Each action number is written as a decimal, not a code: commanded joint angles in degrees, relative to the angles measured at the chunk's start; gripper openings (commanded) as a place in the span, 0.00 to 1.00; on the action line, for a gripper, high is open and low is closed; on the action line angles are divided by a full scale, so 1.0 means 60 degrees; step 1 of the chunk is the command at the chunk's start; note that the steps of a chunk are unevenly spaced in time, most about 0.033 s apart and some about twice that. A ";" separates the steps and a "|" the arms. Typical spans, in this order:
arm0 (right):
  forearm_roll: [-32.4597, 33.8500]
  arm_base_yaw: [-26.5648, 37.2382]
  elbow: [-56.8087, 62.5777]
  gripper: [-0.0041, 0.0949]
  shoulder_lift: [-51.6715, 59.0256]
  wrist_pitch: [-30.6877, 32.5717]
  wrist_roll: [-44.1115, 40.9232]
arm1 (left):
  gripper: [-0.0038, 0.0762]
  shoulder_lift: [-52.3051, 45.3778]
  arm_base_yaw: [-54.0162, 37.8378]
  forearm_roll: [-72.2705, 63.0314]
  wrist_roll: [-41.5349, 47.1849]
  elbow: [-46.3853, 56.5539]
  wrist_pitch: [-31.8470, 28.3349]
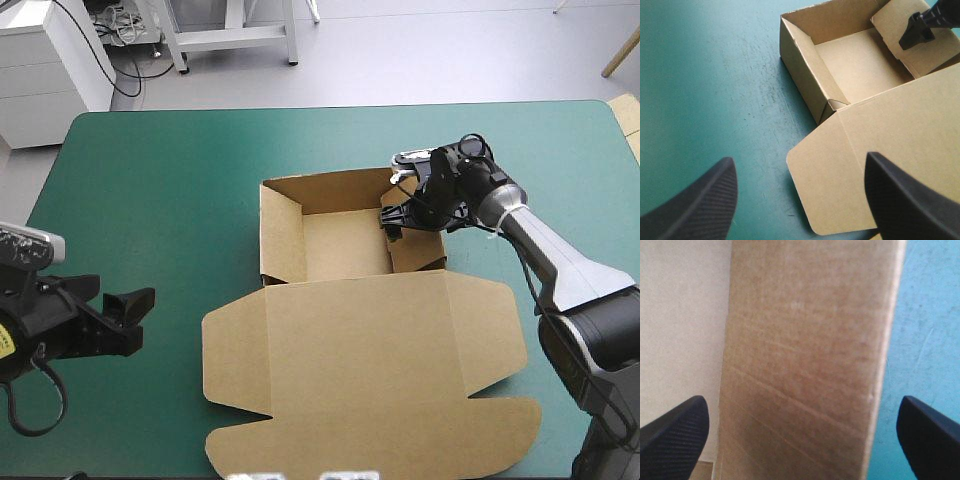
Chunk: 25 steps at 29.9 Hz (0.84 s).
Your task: Fold the box
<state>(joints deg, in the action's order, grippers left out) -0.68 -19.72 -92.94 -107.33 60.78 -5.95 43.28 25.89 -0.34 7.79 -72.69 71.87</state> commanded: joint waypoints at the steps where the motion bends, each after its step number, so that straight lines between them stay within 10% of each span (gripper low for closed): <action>1: -0.0002 0.0031 -0.0230 0.96 0.0478 0.0117 0.0075 | 0.69 -0.0326 -0.0009 -0.0042 0.0100 0.0084 0.0198; 4: 0.0035 0.0031 -0.0230 0.81 0.0478 0.0277 0.0075 | 0.69 -0.0453 -0.0009 -0.0042 0.0100 0.0160 0.0198; 10: 0.0114 0.0031 -0.0272 0.03 0.0422 0.0360 0.0054 | 0.69 -0.0537 -0.0009 -0.0060 0.0116 0.0245 0.0198; 25: 0.0330 0.3685 -0.2823 0.02 0.0441 0.1020 0.0992 | 0.69 -0.0537 -0.0009 -0.0081 0.0116 0.0245 0.0198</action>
<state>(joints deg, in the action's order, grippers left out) 0.57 -3.64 -107.14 -107.84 67.62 -1.33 39.85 25.89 -0.34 7.89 -70.03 71.87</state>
